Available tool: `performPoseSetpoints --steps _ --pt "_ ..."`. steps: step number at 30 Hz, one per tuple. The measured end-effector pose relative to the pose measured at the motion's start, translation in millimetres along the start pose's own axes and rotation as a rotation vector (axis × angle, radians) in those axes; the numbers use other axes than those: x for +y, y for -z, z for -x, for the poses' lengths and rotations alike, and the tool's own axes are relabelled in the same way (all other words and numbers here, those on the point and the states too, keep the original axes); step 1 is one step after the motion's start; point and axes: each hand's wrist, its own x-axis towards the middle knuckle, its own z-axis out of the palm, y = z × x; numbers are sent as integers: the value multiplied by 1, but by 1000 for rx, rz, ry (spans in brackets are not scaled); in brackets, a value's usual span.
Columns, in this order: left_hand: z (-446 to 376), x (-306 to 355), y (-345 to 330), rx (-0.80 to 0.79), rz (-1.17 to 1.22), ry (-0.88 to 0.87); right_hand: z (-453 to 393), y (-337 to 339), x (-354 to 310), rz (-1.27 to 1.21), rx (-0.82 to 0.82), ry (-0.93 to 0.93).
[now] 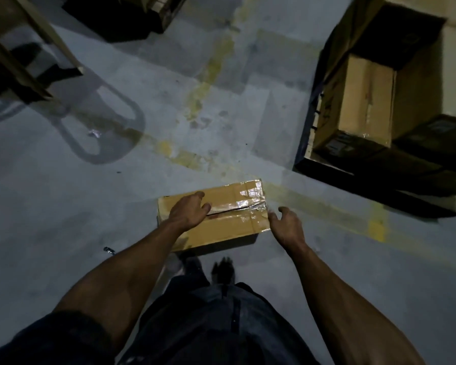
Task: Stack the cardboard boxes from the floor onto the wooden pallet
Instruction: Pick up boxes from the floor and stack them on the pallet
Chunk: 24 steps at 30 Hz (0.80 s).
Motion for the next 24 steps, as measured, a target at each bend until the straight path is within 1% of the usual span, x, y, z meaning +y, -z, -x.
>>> performPoseSetpoints --steps 5,8,13,16,19,21,24 --pt "7 9 -7 33 -8 -6 5 -16 10 -89 -52 -40" --pt "9 15 -10 72 5 0 4 -24 15 -67 -71 -29" --pt "7 17 -4 35 -32 -8 9 -23 20 -145 -23 -92" --pt "-11 18 8 23 -47 -63 2 -31 18 -188 0 -146" --pt "-35 19 17 -18 -55 -109 -3 -47 8 -338 32 -283" --pt "-58 17 21 -65 -65 -131 -7 -63 -1 -523 74 -432" --pt "-95 12 25 -137 -45 -163 -19 -91 -12 -844 187 -648"
